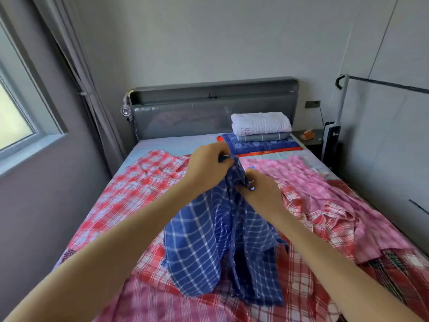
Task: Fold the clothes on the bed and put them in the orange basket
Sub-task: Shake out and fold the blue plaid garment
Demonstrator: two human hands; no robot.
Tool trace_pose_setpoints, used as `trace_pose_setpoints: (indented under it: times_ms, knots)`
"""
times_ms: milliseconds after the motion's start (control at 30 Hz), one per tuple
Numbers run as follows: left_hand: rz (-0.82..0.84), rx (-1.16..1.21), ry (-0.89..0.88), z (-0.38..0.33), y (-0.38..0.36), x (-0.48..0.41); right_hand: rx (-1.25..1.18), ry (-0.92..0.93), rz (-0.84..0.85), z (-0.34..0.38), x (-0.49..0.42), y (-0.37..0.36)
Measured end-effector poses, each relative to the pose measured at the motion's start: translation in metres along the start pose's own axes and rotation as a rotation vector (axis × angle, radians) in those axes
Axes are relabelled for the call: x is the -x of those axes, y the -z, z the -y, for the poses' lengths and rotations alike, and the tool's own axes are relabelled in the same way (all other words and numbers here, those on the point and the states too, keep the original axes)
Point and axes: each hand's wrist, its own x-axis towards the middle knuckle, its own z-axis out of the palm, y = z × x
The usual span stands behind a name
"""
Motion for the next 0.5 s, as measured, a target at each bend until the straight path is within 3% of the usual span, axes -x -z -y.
trace_pose_setpoints:
  times_ms: [133, 233, 333, 500]
  knots:
    - [-0.099, 0.039, -0.056, -0.031, 0.026, -0.041, -0.046, -0.064, -0.349, -0.001, 0.011, -0.009]
    - [-0.135, 0.023, -0.13, -0.055, 0.047, -0.069, 0.048, -0.033, -0.536, 0.001, 0.01, -0.012]
    - [-0.195, 0.048, -0.181, -0.078, 0.066, -0.091, 0.127, -0.034, -0.603, 0.005, 0.004, -0.01]
    - [-0.29, 0.113, -0.209, -0.109, 0.092, -0.113, 0.085, -0.107, -0.552, 0.017, -0.009, -0.005]
